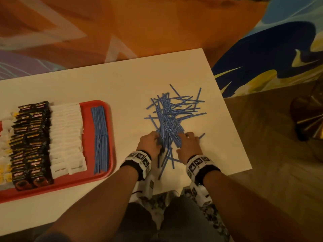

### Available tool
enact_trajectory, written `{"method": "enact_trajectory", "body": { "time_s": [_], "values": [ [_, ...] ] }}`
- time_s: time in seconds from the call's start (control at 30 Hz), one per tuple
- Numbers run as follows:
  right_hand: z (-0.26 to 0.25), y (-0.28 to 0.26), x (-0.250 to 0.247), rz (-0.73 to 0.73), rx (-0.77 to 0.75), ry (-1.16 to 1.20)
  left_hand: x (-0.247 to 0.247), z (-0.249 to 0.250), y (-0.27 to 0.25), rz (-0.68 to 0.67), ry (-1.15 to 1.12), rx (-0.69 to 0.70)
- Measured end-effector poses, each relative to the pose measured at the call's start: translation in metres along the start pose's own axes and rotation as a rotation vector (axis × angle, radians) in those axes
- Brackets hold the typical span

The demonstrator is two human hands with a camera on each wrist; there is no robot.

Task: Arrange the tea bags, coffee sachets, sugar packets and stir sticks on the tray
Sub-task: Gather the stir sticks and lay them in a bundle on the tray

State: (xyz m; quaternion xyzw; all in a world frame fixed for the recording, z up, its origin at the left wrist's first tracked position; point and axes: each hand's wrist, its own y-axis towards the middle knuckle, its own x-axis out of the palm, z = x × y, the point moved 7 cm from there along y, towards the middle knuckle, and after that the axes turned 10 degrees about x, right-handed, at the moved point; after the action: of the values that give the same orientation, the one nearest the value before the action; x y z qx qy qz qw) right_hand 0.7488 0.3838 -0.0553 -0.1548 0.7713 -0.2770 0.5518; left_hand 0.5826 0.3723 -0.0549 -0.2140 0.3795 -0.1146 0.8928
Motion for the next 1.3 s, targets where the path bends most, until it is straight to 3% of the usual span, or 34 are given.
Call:
{"method": "enact_trajectory", "body": {
  "time_s": [0.1, 0.17, 0.27, 0.4, 0.5, 0.67, 0.93, 1.17, 1.3],
  "values": [
    [0.002, 0.008, -0.01, 0.001, -0.069, 0.1, -0.011, 0.009, 0.01, 0.178, 0.006, 0.005],
    [0.01, 0.015, -0.02, 0.02, -0.012, 0.132, -0.016, 0.006, 0.011, 0.272, 0.022, -0.08],
    [0.014, 0.023, -0.02, -0.044, 0.021, 0.145, -0.006, 0.004, 0.015, 0.198, 0.095, -0.23],
    [-0.002, 0.024, -0.013, -0.174, -0.117, 0.195, 0.012, 0.029, 0.028, 0.149, 0.099, -0.243],
    [0.007, 0.031, -0.023, -0.176, -0.076, 0.321, 0.023, 0.049, 0.035, 0.13, 0.133, -0.269],
    [0.029, 0.045, -0.033, -0.178, -0.053, 0.339, 0.024, 0.059, 0.046, 0.172, 0.026, -0.31],
    [0.035, 0.059, -0.034, -0.189, -0.019, 0.4, 0.007, 0.041, 0.055, 0.138, -0.122, -0.447],
    [0.034, 0.065, -0.032, -0.198, -0.008, 0.392, -0.016, 0.028, 0.052, 0.078, -0.169, -0.439],
    [0.032, 0.065, -0.031, -0.202, -0.012, 0.357, -0.025, 0.015, 0.048, 0.112, -0.212, -0.439]
  ]
}}
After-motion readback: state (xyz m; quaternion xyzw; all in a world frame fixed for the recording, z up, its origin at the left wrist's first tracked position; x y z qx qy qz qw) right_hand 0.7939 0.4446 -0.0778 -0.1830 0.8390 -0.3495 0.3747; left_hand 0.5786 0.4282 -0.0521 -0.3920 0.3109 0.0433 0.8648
